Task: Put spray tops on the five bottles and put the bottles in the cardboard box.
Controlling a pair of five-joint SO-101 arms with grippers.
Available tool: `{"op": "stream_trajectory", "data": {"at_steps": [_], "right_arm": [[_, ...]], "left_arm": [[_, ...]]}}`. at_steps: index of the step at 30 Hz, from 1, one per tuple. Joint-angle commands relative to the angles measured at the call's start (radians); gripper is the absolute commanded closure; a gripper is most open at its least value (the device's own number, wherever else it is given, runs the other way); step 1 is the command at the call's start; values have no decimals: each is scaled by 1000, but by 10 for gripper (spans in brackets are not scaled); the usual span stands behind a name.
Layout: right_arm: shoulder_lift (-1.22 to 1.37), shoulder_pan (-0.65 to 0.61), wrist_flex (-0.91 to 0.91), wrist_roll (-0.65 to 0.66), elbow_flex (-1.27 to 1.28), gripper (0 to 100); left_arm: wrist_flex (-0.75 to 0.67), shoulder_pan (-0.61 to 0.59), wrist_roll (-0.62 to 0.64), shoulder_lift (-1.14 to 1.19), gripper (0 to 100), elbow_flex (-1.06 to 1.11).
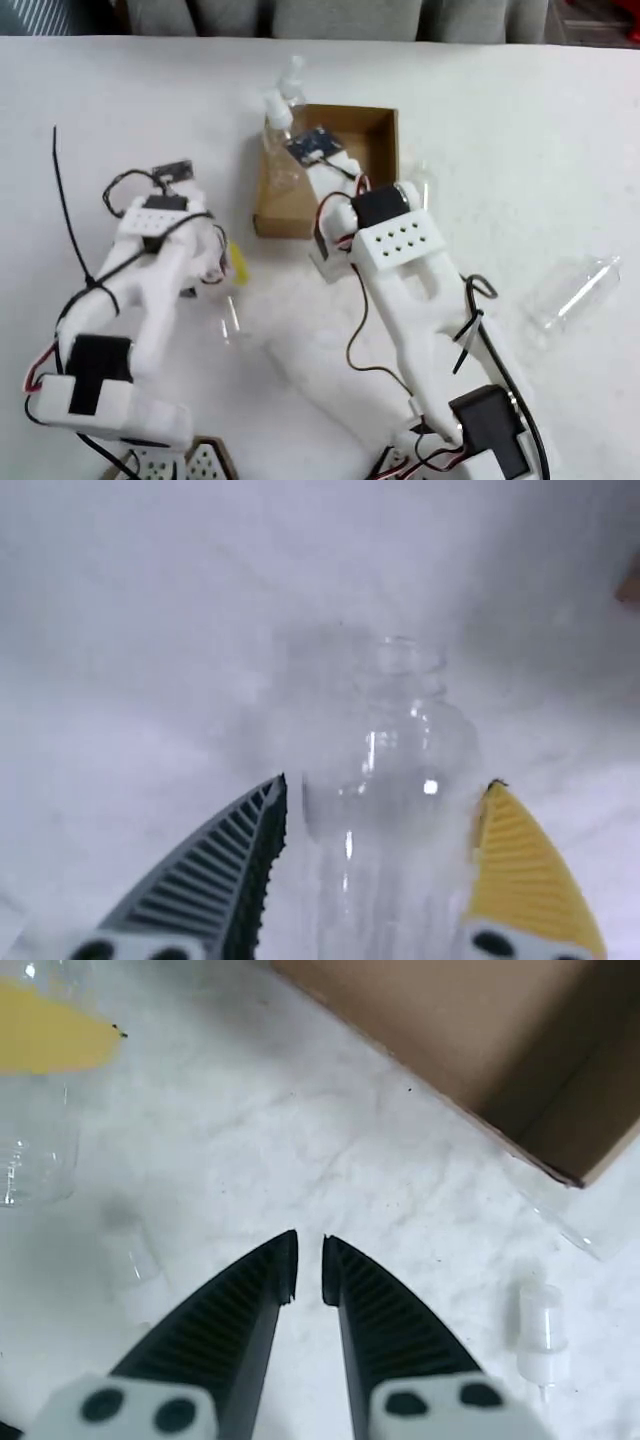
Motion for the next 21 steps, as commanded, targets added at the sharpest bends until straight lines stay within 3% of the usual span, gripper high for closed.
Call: {"op": "stream_trajectory", "data": {"at_steps": [1,4,14,21], "right_arm": [[-38,13,-10,14,-6,971],[-38,13,-10,14,-6,971],[-85,4,81,64,-6,972],[-220,-116,59,91,158,972]], "left_arm": [[-35,15,-20,59,872,-78],[-41,15,-89,133,981,-123],[29,-42,-206,157,970,-212],[23,-94,-221,116,970,-203]]}}
